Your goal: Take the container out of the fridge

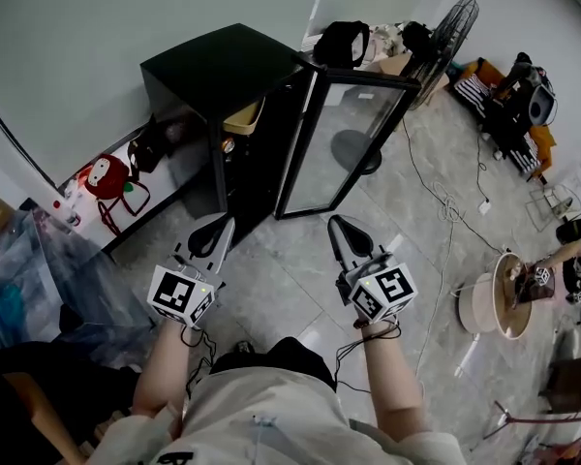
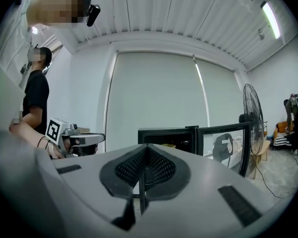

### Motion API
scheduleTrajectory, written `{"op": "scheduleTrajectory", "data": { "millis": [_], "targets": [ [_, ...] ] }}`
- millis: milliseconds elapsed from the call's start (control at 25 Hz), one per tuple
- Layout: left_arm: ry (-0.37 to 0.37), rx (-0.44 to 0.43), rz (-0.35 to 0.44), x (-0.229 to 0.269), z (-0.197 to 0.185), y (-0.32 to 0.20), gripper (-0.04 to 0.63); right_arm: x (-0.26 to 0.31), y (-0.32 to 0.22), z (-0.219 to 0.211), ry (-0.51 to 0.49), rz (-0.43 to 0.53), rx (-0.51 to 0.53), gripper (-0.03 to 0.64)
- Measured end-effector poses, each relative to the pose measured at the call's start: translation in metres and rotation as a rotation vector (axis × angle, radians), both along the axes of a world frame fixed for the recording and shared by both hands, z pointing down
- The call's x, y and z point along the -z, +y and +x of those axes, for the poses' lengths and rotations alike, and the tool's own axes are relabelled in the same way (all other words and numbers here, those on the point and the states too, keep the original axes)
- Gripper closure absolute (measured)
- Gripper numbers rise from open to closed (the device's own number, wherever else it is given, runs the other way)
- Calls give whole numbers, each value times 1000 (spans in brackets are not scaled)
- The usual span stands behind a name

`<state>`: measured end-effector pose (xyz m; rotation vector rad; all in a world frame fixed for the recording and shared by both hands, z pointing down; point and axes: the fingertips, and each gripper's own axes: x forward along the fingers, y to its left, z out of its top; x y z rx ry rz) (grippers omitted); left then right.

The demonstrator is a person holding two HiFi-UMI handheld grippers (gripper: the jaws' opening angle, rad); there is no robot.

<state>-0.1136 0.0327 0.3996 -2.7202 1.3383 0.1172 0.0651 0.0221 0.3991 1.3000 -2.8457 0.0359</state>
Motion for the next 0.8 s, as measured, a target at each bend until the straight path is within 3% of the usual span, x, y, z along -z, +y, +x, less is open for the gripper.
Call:
{"op": "scheduleTrajectory", "data": {
  "millis": [360,800],
  "targets": [
    [-5,15,-13,-12,1,-31,589,-9,-33,3,-15,-5,6,601],
    [-12,106,-3,-7,17,-138,589,-13,-164,19,-30,-27,91,601]
  ]
}}
